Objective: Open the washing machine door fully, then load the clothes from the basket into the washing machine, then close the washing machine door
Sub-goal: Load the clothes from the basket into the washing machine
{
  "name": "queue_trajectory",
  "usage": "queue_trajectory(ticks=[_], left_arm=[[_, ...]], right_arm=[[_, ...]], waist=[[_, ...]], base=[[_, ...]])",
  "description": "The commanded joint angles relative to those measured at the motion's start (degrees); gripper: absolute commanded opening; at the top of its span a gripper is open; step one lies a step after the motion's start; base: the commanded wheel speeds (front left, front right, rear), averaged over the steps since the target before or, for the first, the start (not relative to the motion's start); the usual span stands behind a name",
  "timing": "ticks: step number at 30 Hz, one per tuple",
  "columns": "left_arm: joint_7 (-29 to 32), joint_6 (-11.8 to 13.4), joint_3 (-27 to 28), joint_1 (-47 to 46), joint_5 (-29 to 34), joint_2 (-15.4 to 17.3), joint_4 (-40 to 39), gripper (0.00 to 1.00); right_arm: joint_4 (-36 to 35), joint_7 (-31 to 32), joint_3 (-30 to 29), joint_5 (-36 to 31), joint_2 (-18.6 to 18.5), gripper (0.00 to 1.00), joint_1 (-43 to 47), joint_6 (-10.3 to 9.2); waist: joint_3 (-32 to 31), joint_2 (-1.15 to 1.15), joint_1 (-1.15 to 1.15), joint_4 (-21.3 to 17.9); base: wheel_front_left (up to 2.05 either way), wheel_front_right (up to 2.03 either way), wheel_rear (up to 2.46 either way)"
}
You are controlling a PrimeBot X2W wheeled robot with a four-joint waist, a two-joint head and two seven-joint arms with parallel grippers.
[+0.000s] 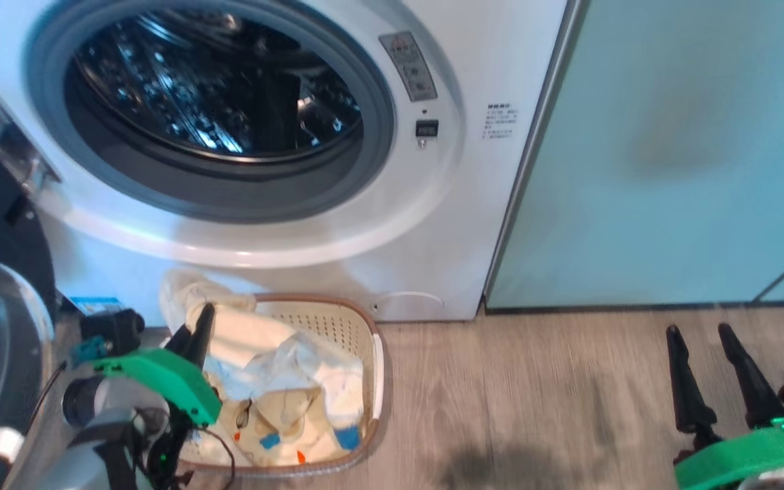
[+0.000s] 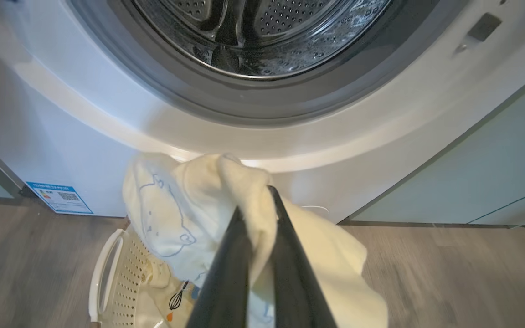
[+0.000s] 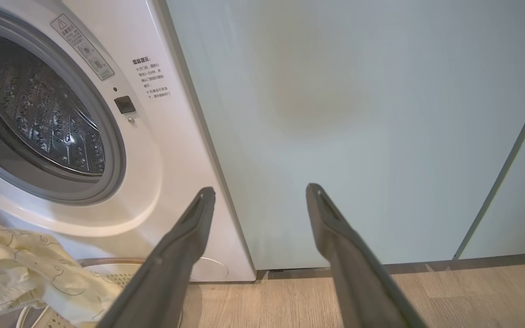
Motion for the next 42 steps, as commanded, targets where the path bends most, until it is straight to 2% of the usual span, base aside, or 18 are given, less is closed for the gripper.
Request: queue_trajectory(ticks=[1, 10, 21, 35, 42], left_arm=[[-0.78, -0.05, 4.01, -0.71, 1.68, 1.57, -2.77, 0.00], [-0.78, 0.06, 14.90, 6.66, 11.36, -0.32, -12.14, 0.00], [-0.78, 0.28, 21.21, 9.75, 16.70, -1.98, -15.15, 0.00], [-0.79, 0.06, 21.83, 7.63, 19.07, -3.54, -15.58, 0.00], [0.89, -0.03, 17.42, 0.82, 18.29, -1.24, -14.38, 0.00]], right_arm=[[-1.58, -0.55, 0.76, 0.42, -1.38, 1.00, -0.47, -0.16], [-2.21, -0.55, -0.50, 0.38, -1.33, 1.00, 2.27, -0.16], [-2.65, -0.55, -1.40, 0.05, -1.07, 1.00, 3.86, -0.16], [-2.69, -0.55, -0.56, 0.07, -0.94, 1.00, 4.04, -0.16], [-2.74, -0.55, 0.40, 0.33, -0.96, 1.00, 3.03, -0.16]], waist=[[-1.58, -0.01, 0.01, 0.50], [-5.67, -0.01, 0.01, 0.57], [-7.68, -0.01, 0.01, 0.46], [-7.59, -0.01, 0.01, 0.72], [-5.52, -0.01, 0.01, -0.73]], base=[[0.00, 0.00, 0.00], [0.00, 0.00, 0.00], [0.00, 0.00, 0.00], [0.00, 0.00, 0.00], [0.00, 0.00, 0.00]])
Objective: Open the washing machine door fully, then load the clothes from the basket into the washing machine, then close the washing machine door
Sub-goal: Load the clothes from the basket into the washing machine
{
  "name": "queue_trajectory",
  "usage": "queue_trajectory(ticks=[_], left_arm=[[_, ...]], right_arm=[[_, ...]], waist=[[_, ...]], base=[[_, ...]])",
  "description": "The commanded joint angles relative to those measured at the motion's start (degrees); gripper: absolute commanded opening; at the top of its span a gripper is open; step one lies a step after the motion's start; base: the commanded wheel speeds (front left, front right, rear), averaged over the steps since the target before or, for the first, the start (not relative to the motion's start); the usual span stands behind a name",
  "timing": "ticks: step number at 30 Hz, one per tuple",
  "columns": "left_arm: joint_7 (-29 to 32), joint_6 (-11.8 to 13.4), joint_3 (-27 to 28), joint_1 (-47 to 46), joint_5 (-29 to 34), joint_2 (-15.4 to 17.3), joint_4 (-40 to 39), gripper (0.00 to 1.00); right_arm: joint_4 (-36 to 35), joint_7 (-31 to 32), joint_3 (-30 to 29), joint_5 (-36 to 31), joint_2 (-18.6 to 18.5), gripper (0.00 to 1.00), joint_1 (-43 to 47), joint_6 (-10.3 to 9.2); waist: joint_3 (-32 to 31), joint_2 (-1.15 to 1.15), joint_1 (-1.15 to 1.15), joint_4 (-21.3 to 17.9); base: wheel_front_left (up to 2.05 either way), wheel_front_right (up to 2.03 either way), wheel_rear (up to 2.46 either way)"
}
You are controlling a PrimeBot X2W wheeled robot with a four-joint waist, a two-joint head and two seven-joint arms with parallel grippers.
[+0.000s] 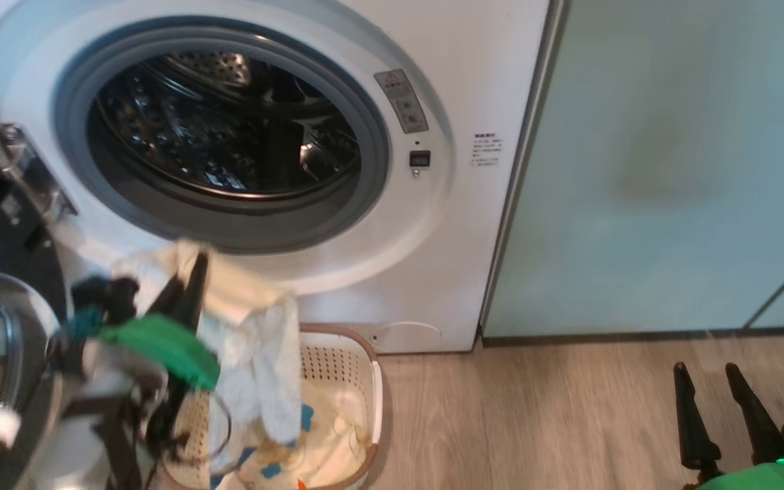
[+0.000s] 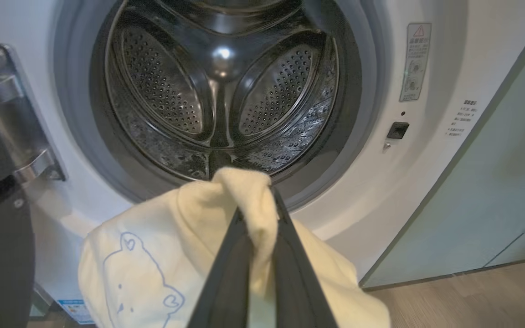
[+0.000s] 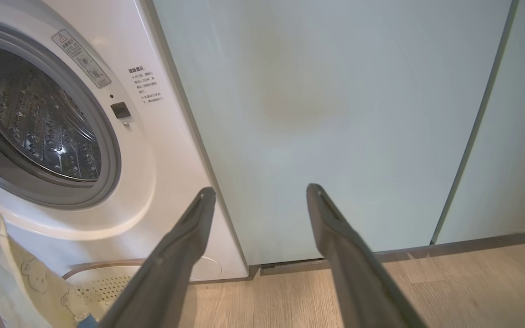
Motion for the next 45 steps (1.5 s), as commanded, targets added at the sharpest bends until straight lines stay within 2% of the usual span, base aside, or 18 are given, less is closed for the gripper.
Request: queue_trajectory(ticks=[1, 9, 12, 22, 33, 41, 45], left_arm=[[0.14, -0.04, 1.54, -4.92, -0.62, 2.36, -1.60, 0.00], [6.03, -0.06, -5.55, -18.71, -5.24, 6.25, 1.94, 0.00], [7.78, -0.06, -8.47, -26.39, -5.82, 9.28, 4.84, 0.00], [9.91, -0.06, -9.30, -43.98, -10.92, 14.25, 13.75, 0.00], [6.70, -0.06, -11.74, -58.89, -9.82, 18.70, 23.82, 0.00], [2.45, 0.26, -12.58, -67.48, -7.08, 19.91, 29.48, 0.00], [-0.63, 1.19, -11.63, -71.37, -6.57, 20.28, 31.70, 0.00]], right_arm=[[-1.99, -0.55, 1.18, 0.21, -1.04, 1.00, -2.75, -0.16], [-2.67, -0.55, 1.23, 0.31, -0.36, 1.00, -7.07, -0.16], [-3.24, -0.55, 1.41, 0.40, 0.24, 1.00, -10.21, -0.16], [-4.37, -0.55, 1.45, 0.70, 1.94, 1.00, -17.00, -0.16], [-4.84, -0.55, 2.69, 2.39, 2.57, 1.00, -22.42, -0.16], [-5.22, -0.55, 4.13, 4.27, 2.59, 1.00, -24.32, -0.16], [-5.29, -0.55, 4.69, 4.76, 2.59, 1.00, -24.90, -0.16]], waist=[[1.18, 0.00, 0.00, -0.55], [9.32, 0.00, 0.00, -2.47], [14.26, 0.00, 0.00, -3.58], [26.10, 0.00, 0.00, -5.94], [34.84, 0.00, 0.00, -9.92], [39.02, 0.00, 0.00, -12.08], [40.47, 0.00, 0.00, -12.74]], base=[[0.00, 0.00, 0.00], [0.00, 0.00, 0.00], [0.00, 0.00, 0.00], [0.00, 0.00, 0.00], [0.00, 0.00, 0.00], [0.00, 0.00, 0.00], [0.00, 0.00, 0.00]])
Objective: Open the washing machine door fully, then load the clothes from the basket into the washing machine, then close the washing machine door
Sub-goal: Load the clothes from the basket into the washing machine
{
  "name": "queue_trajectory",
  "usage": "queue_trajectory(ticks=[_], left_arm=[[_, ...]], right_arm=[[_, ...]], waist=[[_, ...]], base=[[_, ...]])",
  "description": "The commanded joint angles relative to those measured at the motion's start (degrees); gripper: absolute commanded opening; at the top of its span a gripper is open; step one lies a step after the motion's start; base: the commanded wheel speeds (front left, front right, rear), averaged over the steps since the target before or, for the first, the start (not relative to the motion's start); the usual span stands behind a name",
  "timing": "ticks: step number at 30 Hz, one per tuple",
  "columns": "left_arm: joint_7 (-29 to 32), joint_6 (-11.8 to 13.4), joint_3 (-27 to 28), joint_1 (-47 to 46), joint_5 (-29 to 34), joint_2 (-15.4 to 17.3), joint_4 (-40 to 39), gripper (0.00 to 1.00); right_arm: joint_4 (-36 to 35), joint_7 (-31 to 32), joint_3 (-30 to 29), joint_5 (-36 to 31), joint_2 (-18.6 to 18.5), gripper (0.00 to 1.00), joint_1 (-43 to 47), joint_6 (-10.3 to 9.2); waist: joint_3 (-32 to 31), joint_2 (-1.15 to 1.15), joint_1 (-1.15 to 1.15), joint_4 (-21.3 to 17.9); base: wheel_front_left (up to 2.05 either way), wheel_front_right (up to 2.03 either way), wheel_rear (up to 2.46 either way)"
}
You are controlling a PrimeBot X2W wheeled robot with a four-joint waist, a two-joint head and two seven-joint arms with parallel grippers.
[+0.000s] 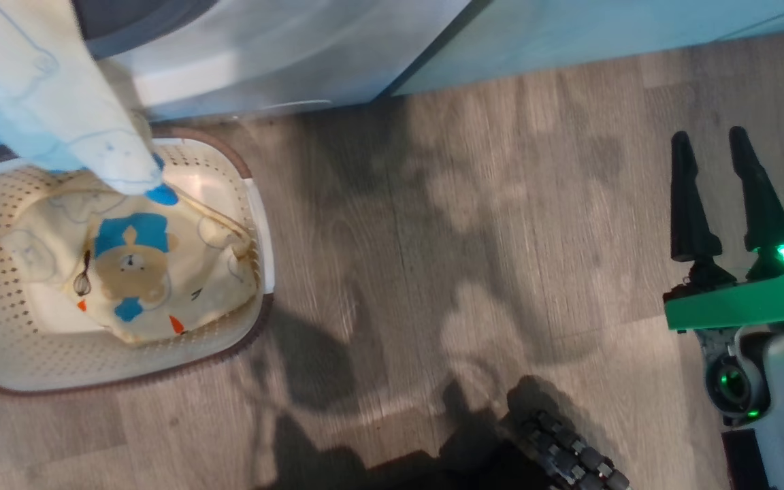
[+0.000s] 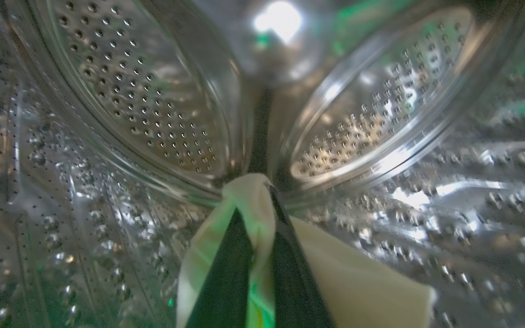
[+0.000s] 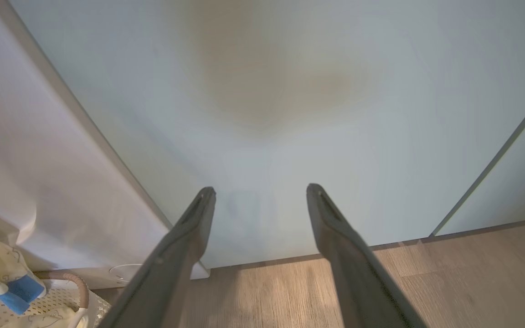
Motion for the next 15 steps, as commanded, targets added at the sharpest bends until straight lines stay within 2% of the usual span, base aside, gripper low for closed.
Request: queue_trajectory(ticks=[1, 5, 9, 15], left_arm=[[-1.19, 0.74, 1.63, -3.63, 0.54, 3.87, -1.29, 0.00], [-2.14, 1.10, 3.75, -5.62, 0.66, 4.35, -1.31, 0.00], [-2.21, 1.40, 7.62, -5.72, 1.79, 4.65, -6.33, 0.00], [-2.22, 1.71, 14.22, -3.78, 4.20, 3.40, -12.92, 0.00]], right_arm=[[-1.76, -0.54, 1.01, 0.45, -0.09, 1.00, -0.01, -0.16], [-1.83, -0.54, 1.19, 0.59, -0.09, 1.00, -0.28, -0.16], [-1.85, -0.54, 1.23, 0.49, -0.09, 1.00, -0.64, -0.16], [-1.68, -0.54, 1.84, 0.45, -0.09, 1.00, -1.29, -0.16]], waist=[[0.84, 0.00, -0.01, -0.70], [1.47, 0.00, -0.01, -0.99], [2.06, 0.00, -0.01, -1.02], [2.39, 0.00, -0.01, -1.06]], base=[[0.00, 0.00, 0.00], [0.00, 0.00, 0.00], [0.00, 0.00, 0.00], [0.00, 0.00, 0.00]])
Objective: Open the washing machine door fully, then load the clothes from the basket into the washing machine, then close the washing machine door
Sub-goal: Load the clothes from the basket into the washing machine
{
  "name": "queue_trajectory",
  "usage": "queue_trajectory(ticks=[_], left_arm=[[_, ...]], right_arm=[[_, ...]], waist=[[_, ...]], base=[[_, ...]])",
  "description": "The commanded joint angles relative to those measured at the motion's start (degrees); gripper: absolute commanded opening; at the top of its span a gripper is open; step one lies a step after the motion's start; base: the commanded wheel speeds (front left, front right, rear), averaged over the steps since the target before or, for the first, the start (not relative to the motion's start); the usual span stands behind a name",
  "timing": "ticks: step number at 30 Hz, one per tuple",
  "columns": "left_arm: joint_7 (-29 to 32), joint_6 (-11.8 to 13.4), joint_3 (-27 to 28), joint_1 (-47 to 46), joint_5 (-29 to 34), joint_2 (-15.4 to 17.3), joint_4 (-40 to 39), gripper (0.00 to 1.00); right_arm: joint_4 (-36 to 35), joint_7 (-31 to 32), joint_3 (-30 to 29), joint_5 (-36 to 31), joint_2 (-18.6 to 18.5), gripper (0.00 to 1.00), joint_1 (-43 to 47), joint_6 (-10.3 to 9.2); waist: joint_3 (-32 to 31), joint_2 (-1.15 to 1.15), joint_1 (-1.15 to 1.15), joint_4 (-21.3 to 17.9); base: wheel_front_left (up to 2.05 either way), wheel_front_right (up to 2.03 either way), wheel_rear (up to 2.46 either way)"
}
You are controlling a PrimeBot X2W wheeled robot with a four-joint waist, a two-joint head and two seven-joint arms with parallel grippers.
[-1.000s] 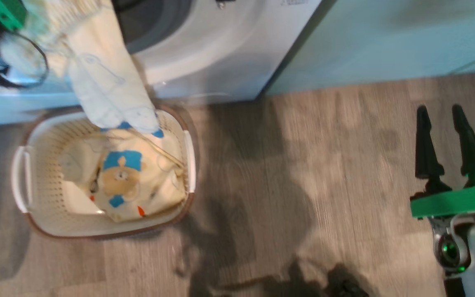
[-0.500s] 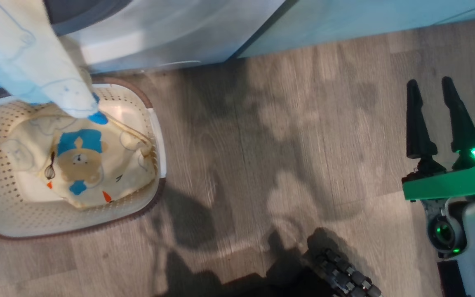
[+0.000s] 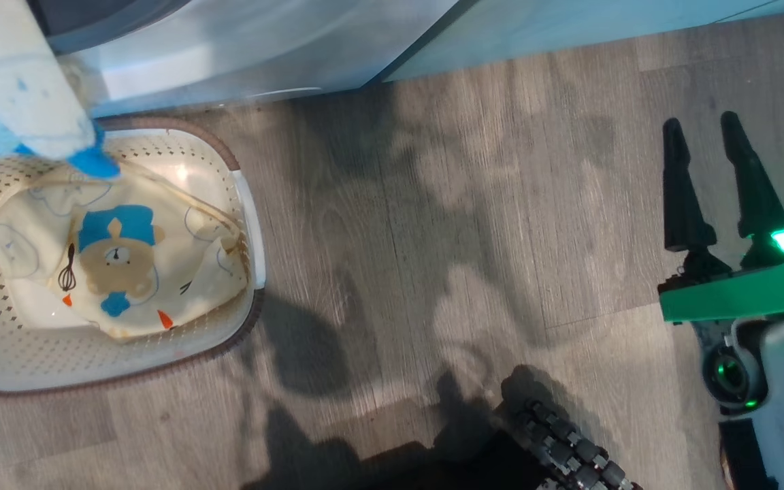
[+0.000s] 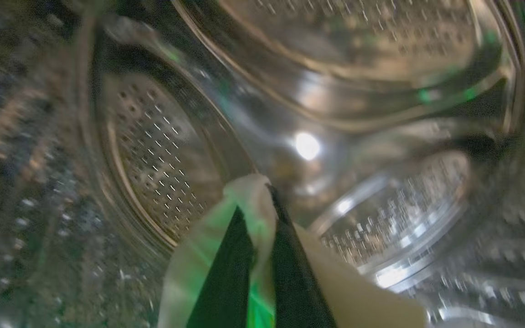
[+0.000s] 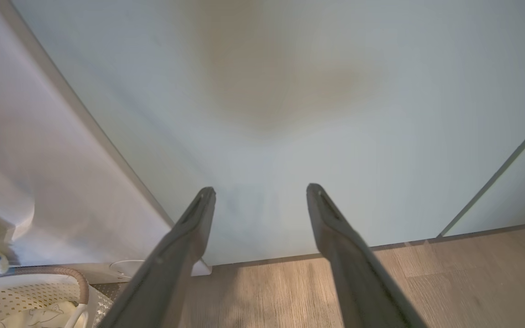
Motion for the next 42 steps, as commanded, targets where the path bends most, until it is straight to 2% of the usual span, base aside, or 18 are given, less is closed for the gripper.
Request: queue_trajectory(ticks=[1, 5, 9, 10, 11, 12, 13, 17, 25, 32, 42], left_arm=[[-0.30, 0.21, 1.88, -0.28, 1.40, 2.05, -3.01, 0.00], [-0.31, -0.14, 5.78, 1.62, 3.65, 0.98, -5.30, 0.00], [-0.31, -0.78, 7.07, 3.67, 4.73, -0.32, -1.73, 0.00], [-0.31, -0.94, 6.90, 3.94, 5.01, -0.55, -0.36, 0.13], [-0.31, -1.08, 6.75, 4.07, 5.25, -0.73, 0.77, 0.38], [-0.31, -1.22, 6.52, 4.24, 5.42, -0.97, 2.08, 0.72], [-0.31, -1.35, 6.10, 4.42, 5.69, -1.18, 3.44, 1.00], [-0.31, -1.89, 2.86, 5.53, 7.24, -2.01, 7.54, 1.00], [-0.31, -2.16, 0.10, 10.79, 5.88, -4.48, 11.32, 1.00], [-0.31, -2.18, -0.34, 20.97, 2.87, -6.10, 6.92, 1.00], [-0.31, -1.78, 2.28, 39.68, 5.51, -8.38, -4.66, 1.00]], right_arm=[[-1.55, -0.54, 0.94, 0.15, -0.15, 1.00, 0.27, -0.16], [-1.40, -0.54, 1.06, 0.41, -0.15, 1.00, 0.13, -0.16], [-1.28, -0.54, 1.00, 0.40, -0.15, 1.00, 0.35, -0.16], [-1.26, -0.54, 0.94, 0.37, -0.15, 1.00, 0.43, -0.16], [-1.25, -0.54, 0.92, 0.35, -0.15, 1.00, 0.48, -0.16], [-1.24, -0.54, 0.88, 0.32, -0.15, 1.00, 0.54, -0.16], [-1.22, -0.54, 0.80, 0.25, -0.15, 1.00, 0.64, -0.16], [-0.94, -0.54, 0.35, -0.09, -0.15, 1.00, 1.18, -0.16], [-0.34, -0.54, -0.56, -0.48, -0.15, 1.00, 3.25, -0.16], [0.30, -0.54, -1.14, -1.18, -0.15, 1.00, 5.84, -0.16], [0.80, -0.54, -1.93, -2.85, -0.15, 1.00, 9.47, -0.16]], waist=[[-0.04, 0.00, 0.00, -0.02], [-0.19, 0.00, 0.00, -0.15], [-0.68, 0.00, 0.00, -0.03], [-0.81, 0.00, 0.00, 0.03], [-0.92, 0.00, 0.00, 0.06], [-1.09, 0.00, 0.00, 0.14], [-1.32, 0.00, 0.00, 0.25], [-2.72, 0.00, 0.00, 0.86], [-7.39, 0.00, 0.00, 2.02], [-13.30, 0.00, 0.00, 3.58], [-20.56, 0.00, 0.00, 6.05]], base=[[0.00, 0.00, 0.00], [0.00, 0.00, 0.00], [0.00, 0.00, 0.00], [0.00, 0.00, 0.00], [0.00, 0.00, 0.00], [0.00, 0.00, 0.00], [0.00, 0.00, 0.00], [0.00, 0.00, 0.00], [0.00, 0.00, 0.00], [0.00, 0.00, 0.00], [0.00, 0.00, 0.00]])
